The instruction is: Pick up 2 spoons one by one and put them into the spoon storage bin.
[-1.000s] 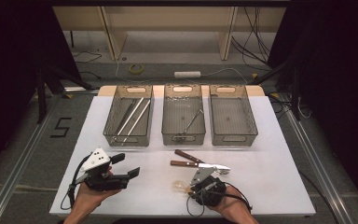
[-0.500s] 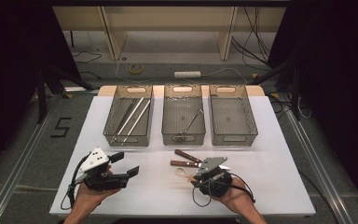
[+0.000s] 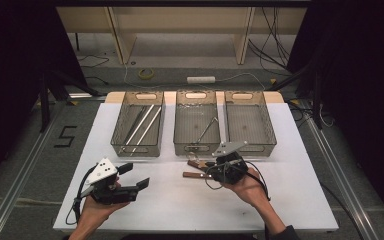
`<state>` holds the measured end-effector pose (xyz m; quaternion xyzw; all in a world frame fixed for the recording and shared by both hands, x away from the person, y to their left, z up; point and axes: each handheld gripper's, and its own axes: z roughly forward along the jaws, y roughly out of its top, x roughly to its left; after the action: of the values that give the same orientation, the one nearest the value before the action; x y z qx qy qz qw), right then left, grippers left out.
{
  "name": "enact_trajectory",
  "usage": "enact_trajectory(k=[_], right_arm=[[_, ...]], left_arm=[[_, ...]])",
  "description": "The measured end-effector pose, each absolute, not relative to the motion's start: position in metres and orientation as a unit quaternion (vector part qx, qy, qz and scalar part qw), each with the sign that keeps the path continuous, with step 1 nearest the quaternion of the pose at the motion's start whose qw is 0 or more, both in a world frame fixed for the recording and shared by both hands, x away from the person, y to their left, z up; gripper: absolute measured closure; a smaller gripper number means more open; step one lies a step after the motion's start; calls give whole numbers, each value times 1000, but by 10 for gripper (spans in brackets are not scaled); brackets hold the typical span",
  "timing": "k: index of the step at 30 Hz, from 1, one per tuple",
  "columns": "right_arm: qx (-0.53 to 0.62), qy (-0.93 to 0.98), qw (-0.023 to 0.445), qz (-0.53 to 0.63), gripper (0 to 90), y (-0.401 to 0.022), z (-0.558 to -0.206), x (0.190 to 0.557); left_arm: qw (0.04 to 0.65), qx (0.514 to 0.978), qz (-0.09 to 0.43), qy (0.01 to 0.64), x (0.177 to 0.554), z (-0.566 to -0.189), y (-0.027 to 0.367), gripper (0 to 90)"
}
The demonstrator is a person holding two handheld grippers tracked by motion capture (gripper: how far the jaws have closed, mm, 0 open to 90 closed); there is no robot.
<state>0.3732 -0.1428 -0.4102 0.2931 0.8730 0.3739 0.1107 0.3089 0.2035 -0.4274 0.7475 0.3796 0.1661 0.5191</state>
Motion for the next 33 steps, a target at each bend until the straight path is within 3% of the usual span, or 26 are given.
enact_trajectory(k=[15,33], right_arm=[[320,853,129,391,784,-128,-380,419],[364,838,145,380,784,-111,-369,472]], left_arm=[[520,748,166,378,309,-427,203,200],[523,745,171,378,308,-427,203,200]])
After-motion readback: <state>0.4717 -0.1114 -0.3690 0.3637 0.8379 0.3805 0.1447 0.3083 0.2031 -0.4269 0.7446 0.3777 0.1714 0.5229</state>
